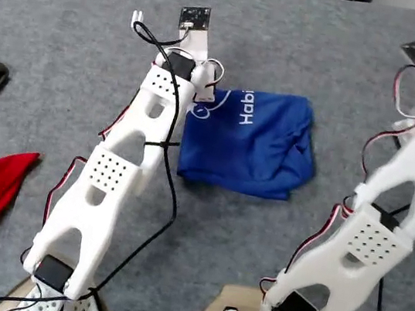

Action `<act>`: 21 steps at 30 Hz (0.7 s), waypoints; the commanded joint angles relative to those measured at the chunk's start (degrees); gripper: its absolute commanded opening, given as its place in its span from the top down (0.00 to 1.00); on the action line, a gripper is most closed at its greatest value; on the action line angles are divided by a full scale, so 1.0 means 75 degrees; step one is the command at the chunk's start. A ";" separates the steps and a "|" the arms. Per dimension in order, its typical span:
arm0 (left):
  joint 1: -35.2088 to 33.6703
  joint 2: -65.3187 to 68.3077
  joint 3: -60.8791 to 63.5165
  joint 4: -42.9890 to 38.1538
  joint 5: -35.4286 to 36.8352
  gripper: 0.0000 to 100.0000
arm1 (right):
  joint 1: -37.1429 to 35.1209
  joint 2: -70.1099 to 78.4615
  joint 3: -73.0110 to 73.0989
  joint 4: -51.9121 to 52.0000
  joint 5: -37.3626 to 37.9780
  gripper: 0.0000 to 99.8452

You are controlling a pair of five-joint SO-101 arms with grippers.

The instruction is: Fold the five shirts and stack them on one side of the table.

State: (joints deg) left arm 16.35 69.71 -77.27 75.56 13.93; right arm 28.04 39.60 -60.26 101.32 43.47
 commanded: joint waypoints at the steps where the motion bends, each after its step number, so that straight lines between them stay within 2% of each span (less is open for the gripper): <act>1: 0.0000 -0.0346 -0.0082 0.0176 -0.0047 0.98 | -0.1026 -0.1201 0.1108 0.0152 0.0047 0.98; 5: 0.0012 -0.0885 -0.0574 0.1336 -0.0258 0.98 | -0.2327 -0.2256 0.3136 0.0129 0.0012 0.98; 9: 0.0012 -0.1366 -0.1418 0.2391 -0.0563 0.98 | -0.3452 -0.3030 0.4659 -0.0234 -0.0481 0.98; 13: -0.0023 -0.1705 -0.2321 0.3329 -0.0832 0.98 | -0.4249 -0.3405 0.5621 -0.0762 -0.0973 0.89; 16: -0.0199 -0.1940 -0.2403 0.3376 -0.0856 0.98 | -0.4612 -0.3440 0.6031 -0.1067 -0.1207 0.82; 21: -0.0551 -0.2702 -0.1664 0.3388 -0.0938 0.98 | -0.4765 -0.3429 0.6687 -0.1770 -0.1629 0.82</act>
State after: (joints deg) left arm 13.63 56.00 -91.69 100.26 7.96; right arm -6.77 17.80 -12.09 91.12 32.92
